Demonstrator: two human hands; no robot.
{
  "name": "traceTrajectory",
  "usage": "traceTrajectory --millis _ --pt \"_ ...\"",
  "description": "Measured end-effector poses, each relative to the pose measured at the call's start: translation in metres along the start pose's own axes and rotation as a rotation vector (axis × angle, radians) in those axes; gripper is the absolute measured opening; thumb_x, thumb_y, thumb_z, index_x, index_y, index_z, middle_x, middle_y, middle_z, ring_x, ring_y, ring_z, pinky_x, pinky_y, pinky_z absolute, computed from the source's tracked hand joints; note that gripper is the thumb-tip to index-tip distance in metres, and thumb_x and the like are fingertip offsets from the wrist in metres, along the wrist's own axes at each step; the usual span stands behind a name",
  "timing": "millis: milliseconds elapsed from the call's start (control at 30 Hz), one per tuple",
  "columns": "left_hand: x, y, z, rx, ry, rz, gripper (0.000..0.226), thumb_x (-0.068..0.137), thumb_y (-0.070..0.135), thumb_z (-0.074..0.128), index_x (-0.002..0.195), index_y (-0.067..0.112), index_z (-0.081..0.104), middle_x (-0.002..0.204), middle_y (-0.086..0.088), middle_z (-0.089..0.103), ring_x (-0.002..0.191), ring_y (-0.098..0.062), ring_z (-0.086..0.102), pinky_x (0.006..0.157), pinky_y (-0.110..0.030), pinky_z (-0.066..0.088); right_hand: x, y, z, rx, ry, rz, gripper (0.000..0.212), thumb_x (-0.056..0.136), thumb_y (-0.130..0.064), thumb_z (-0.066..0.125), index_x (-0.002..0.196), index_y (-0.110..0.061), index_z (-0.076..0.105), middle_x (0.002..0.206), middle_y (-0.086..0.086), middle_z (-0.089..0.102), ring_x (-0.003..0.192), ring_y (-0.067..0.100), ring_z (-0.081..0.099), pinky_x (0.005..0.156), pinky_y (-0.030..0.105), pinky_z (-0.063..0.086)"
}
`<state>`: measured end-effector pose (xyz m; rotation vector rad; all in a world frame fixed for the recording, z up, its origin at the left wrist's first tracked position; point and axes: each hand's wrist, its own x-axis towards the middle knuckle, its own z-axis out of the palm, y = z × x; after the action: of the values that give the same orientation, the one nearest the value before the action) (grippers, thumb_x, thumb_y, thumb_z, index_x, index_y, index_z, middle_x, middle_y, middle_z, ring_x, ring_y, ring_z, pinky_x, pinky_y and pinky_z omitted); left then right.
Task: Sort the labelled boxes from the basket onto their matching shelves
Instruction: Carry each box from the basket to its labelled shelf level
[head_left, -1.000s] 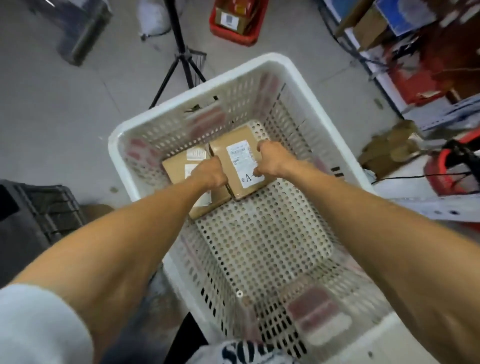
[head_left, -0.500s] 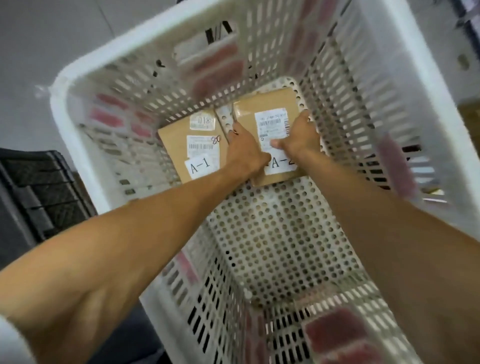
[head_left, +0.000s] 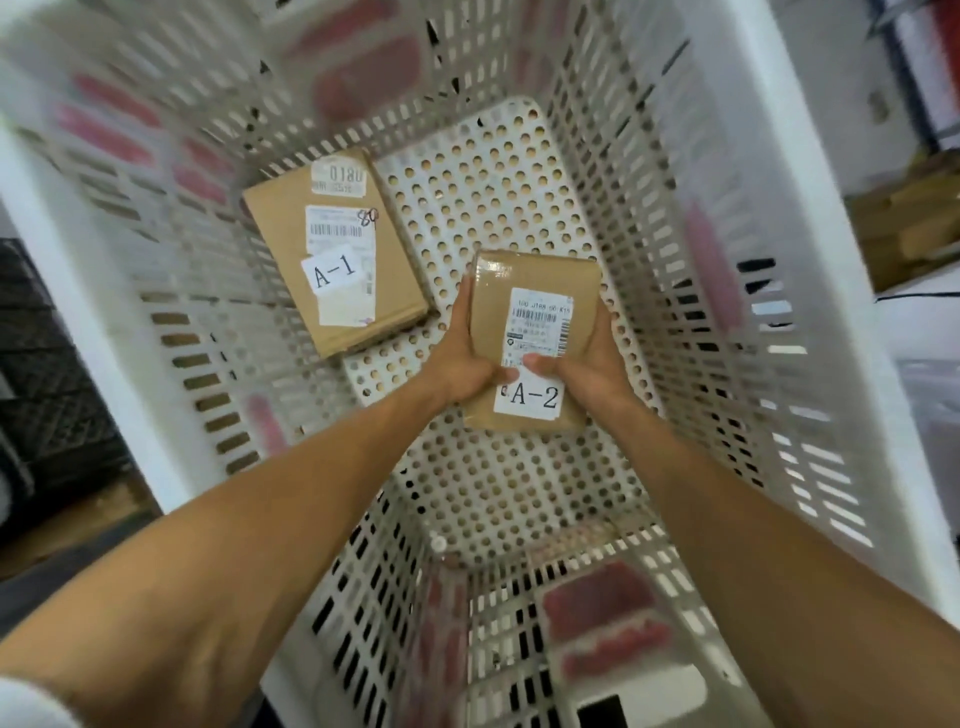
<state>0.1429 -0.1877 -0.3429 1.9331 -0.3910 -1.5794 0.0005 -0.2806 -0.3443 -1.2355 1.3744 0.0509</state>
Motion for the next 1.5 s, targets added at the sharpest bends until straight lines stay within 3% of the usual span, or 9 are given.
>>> traceTrajectory --millis 233,367,600,800,933,1033,1167,1333,1500 --pt "-0.027 -0.022 0.014 0.011 0.056 0.004 0.139 0.064 0.004 0.085 0.148 0.037 -0.02 0.146 -0.001 0.042 0.131 -0.019 0.043 0.108 -0.04 0.039 -0.012 0.029 0.002 0.028 -0.149 -0.049 0.145 0.029 -0.018 0.091 0.15 -0.037 0.012 0.132 -0.008 0.056 0.123 0.015 0.053 0.102 0.046 0.047" --pt "-0.058 -0.022 0.013 0.001 0.122 0.039 0.141 0.061 0.001 0.086 0.149 0.034 -0.019 0.147 0.0 0.041 0.135 -0.017 0.037 0.111 -0.033 0.031 -0.034 0.02 -0.005 -0.036 -0.235 -0.149 0.143 0.041 0.007 0.09 0.152 -0.023 0.005 0.135 -0.001 0.053 0.125 0.014 0.05 0.105 0.04 0.045" --pt "-0.155 0.031 0.012 -0.008 0.237 0.154 0.133 0.067 0.002 0.082 0.15 0.029 -0.019 0.144 -0.002 0.042 0.132 -0.019 0.04 0.106 -0.028 0.031 -0.111 -0.056 -0.038 -0.225 -0.278 -0.341 0.137 0.04 -0.001 0.092 0.147 -0.01 0.008 0.13 -0.001 0.053 0.124 0.016 0.048 0.102 0.028 0.042" --pt "-0.248 0.106 -0.009 -0.054 0.262 0.407 0.135 0.069 -0.006 0.079 0.147 0.023 -0.027 0.146 -0.006 0.041 0.132 -0.018 0.041 0.109 -0.035 0.036 -0.202 -0.152 -0.068 -0.248 -0.199 -0.563 0.132 0.035 -0.007 0.092 0.144 -0.014 0.018 0.126 -0.002 0.056 0.122 0.019 0.052 0.103 0.044 0.045" --pt "-0.314 0.155 -0.022 0.015 0.226 0.569 0.145 0.053 0.013 0.085 0.148 0.026 -0.024 0.142 -0.003 0.044 0.131 -0.017 0.043 0.106 -0.041 0.043 -0.275 -0.192 -0.091 -0.174 -0.087 -0.699 0.133 0.042 0.001 0.092 0.147 -0.008 0.011 0.128 -0.004 0.046 0.122 0.014 0.046 0.1 0.03 0.043" --pt "-0.352 0.181 -0.023 0.093 0.181 0.656 0.143 0.058 0.002 0.083 0.147 0.024 -0.027 0.143 -0.002 0.043 0.131 -0.016 0.044 0.106 -0.04 0.043 -0.318 -0.203 -0.108 -0.133 -0.041 -0.74 0.131 0.048 0.007 0.09 0.148 -0.007 0.006 0.118 -0.008 0.048 0.118 0.014 0.048 0.095 0.028 0.044" --pt "-0.396 0.199 -0.013 0.13 0.137 0.708 0.137 0.07 -0.004 0.079 0.145 0.026 -0.032 0.147 0.001 0.037 0.133 -0.013 0.038 0.11 -0.038 0.036 -0.374 -0.204 -0.131 -0.095 0.015 -0.784 0.127 0.053 0.012 0.087 0.148 -0.008 0.005 0.13 0.006 0.05 0.122 0.019 0.05 0.085 0.018 0.046" --pt "-0.447 0.212 0.017 0.17 0.09 0.795 0.144 0.062 0.003 0.086 0.147 0.031 -0.027 0.155 -0.004 0.024 0.139 -0.017 0.032 0.113 -0.046 0.033 -0.428 -0.184 -0.165 -0.064 0.072 -0.807 0.139 0.046 -0.002 0.091 0.15 -0.014 0.001 0.132 0.002 0.051 0.124 0.017 0.05 0.106 0.038 0.043" --pt "-0.491 0.204 0.053 0.185 0.138 0.854 0.145 0.06 0.004 0.088 0.148 0.033 -0.023 0.157 0.002 0.02 0.139 -0.014 0.029 0.113 -0.045 0.033 -0.478 -0.163 -0.192 -0.147 0.072 -0.854 0.144 0.051 -0.009 0.093 0.151 -0.015 -0.012 0.141 0.001 0.041 0.129 0.012 0.04 0.108 0.028 0.033"
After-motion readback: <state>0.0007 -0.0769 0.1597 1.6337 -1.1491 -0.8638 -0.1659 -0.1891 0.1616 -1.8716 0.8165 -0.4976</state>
